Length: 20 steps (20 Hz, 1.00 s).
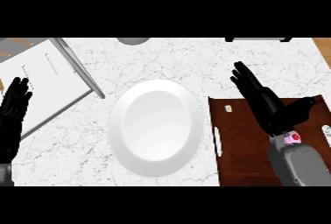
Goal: Pick the cupcake from the tray and place it in the plate
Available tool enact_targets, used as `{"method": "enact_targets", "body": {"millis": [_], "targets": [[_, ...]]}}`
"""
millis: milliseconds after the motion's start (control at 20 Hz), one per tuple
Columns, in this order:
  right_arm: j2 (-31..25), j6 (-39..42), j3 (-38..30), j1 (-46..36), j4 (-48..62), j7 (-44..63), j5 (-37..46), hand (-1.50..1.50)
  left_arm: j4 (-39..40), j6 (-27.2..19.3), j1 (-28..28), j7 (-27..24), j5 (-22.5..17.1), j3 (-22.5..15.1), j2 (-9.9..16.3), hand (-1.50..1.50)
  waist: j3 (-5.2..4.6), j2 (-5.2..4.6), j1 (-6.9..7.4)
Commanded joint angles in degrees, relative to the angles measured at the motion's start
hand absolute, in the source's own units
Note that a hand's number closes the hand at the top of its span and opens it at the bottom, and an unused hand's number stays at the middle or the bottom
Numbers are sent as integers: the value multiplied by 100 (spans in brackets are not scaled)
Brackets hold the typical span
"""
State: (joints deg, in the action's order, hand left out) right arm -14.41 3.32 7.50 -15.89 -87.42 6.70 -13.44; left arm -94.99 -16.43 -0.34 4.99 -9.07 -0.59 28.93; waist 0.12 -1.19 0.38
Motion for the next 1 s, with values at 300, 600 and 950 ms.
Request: {"method": "enact_targets", "body": {"millis": [300, 600, 950], "targets": [[-2729, 1720, -1252, -110, 208, -1060, 571, 150, 505, 383, -97, 204, -264, -330, -428, 0, -158, 126, -391], [-1706, 1868, -2452, 1113, 2072, -3708, -224, -150, 800, 699, -319, 198, -474, -392, -635, 0, 16, 28, -191], [-2403, 1986, -1847, 1388, 2820, -5359, 1513, -150, 1077, 931, -647, 362, -419, -349, -581, 0, 0, 68, -62]]}}
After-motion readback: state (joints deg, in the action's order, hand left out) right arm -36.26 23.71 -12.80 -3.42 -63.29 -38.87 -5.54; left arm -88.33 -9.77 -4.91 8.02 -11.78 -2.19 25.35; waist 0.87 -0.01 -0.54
